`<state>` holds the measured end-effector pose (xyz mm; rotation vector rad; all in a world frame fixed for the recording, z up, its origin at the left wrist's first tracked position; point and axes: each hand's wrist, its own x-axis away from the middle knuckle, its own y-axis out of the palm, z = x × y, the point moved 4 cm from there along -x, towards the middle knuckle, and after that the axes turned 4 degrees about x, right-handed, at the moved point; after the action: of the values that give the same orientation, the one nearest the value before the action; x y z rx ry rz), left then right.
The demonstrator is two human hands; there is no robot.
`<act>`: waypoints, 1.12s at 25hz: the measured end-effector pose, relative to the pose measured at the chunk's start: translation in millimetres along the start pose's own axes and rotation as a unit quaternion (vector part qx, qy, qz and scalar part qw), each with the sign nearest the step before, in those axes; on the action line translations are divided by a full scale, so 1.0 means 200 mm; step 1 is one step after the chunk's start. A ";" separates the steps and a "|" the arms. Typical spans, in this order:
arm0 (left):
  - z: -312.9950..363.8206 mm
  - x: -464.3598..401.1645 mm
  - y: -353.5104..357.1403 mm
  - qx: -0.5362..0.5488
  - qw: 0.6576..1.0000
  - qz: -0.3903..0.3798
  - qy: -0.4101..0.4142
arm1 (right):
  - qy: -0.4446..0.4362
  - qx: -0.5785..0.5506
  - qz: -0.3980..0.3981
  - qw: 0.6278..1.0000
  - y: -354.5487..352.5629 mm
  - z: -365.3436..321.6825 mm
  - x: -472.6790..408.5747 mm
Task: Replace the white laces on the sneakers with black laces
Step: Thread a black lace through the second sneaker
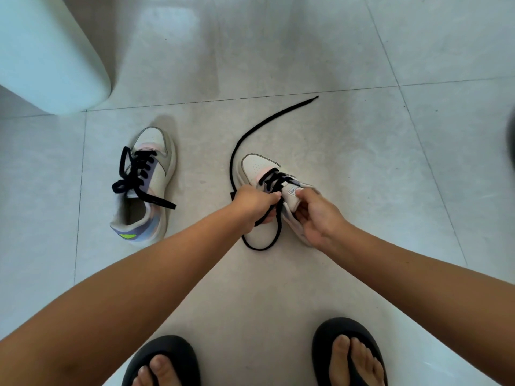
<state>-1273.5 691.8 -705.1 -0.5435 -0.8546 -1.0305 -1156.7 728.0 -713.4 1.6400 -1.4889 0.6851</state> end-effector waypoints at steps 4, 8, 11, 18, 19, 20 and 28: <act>0.01 -0.01 -0.03 -0.058 0.998 -0.022 0.008 | 0.005 0.001 -0.007 1.000 -0.01 0.00 -0.01; 0.07 -0.02 -0.05 -0.177 0.982 -0.023 0.064 | -0.010 0.031 0.002 0.999 -0.01 0.02 -0.02; 0.09 -0.03 -0.05 -0.170 0.982 -0.011 0.074 | -0.016 0.033 0.009 0.999 -0.01 0.03 -0.03; 0.02 -0.02 -0.04 -0.063 0.997 0.037 0.035 | -0.027 0.028 0.010 0.999 0.00 0.03 -0.03; 0.01 -0.03 -0.03 -0.052 0.997 0.045 0.037 | -0.028 0.031 0.013 0.999 -0.01 0.03 -0.04; 0.01 -0.03 -0.03 -0.047 0.997 0.054 0.039 | -0.028 0.037 0.016 0.999 -0.01 0.03 -0.04; 0.08 -0.01 -0.02 -0.333 0.906 0.098 0.243 | -0.021 0.028 0.006 0.999 -0.01 0.03 -0.04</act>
<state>-1282.4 703.3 -698.7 -0.8764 0.0206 -1.1950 -1157.0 727.7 -723.1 1.6992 -1.5225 0.7082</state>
